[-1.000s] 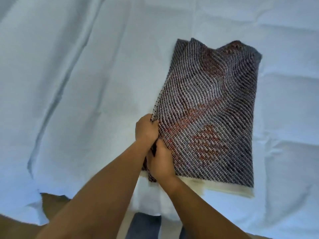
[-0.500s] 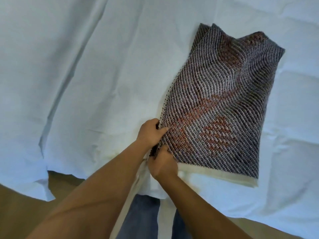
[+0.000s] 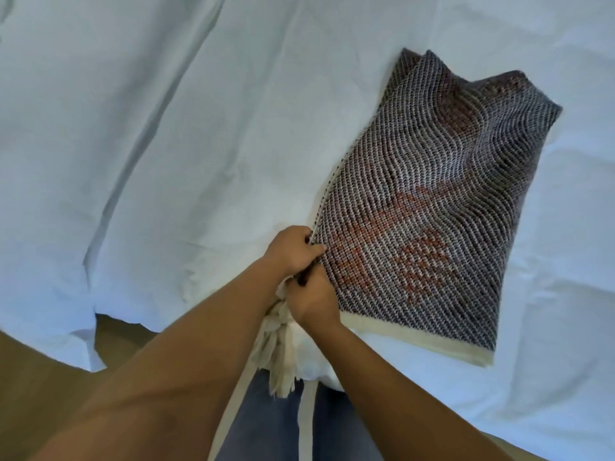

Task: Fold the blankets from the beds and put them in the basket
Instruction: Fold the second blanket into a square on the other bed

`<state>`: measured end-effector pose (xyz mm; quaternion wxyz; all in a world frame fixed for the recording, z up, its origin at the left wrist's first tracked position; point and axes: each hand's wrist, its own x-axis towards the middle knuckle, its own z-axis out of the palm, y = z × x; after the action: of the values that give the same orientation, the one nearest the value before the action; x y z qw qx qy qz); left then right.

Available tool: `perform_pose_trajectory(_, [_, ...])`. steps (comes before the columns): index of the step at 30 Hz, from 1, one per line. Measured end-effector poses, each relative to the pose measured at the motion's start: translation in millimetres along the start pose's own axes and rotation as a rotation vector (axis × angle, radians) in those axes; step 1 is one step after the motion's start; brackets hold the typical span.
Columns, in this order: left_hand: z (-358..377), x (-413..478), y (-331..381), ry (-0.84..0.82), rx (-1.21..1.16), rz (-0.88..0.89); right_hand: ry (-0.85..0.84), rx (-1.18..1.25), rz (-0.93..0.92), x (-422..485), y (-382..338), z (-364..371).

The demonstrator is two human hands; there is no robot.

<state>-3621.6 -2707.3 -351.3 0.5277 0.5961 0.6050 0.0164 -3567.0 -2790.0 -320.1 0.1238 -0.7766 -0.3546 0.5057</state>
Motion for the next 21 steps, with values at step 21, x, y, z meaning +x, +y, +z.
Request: perform_pose_trajectory(21, [-19,219,229,0.193,-0.058,0.079,0.559,-0.551,-0.521,233,-61,-317])
